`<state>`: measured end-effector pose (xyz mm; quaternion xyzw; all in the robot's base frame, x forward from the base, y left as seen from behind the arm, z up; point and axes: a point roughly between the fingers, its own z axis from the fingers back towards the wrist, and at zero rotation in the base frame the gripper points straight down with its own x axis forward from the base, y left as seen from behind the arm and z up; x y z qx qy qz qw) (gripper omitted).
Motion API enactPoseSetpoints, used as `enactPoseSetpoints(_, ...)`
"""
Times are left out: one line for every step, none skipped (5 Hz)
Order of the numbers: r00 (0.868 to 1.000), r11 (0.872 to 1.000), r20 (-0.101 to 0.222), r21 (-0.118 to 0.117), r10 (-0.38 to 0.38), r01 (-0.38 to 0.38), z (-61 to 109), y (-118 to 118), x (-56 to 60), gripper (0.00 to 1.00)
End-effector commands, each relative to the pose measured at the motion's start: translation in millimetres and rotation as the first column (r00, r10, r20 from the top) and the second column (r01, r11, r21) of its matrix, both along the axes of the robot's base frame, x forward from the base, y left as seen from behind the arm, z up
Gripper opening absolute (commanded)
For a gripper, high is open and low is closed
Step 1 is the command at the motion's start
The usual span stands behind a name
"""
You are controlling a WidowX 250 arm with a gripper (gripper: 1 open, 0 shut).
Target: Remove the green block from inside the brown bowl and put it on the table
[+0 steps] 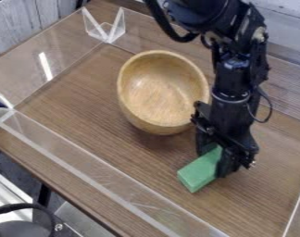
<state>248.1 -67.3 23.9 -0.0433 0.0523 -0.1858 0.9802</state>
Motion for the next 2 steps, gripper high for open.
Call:
enactPoseSetpoints(0.999,1.000,0.034,0.000,0.013,-0.013,14.2,4.9,4.1,0.00)
enactPoseSetpoints(0.999,1.000,0.040,0.004,0.020,-0.020,23.0,9.2,2.4,0.00)
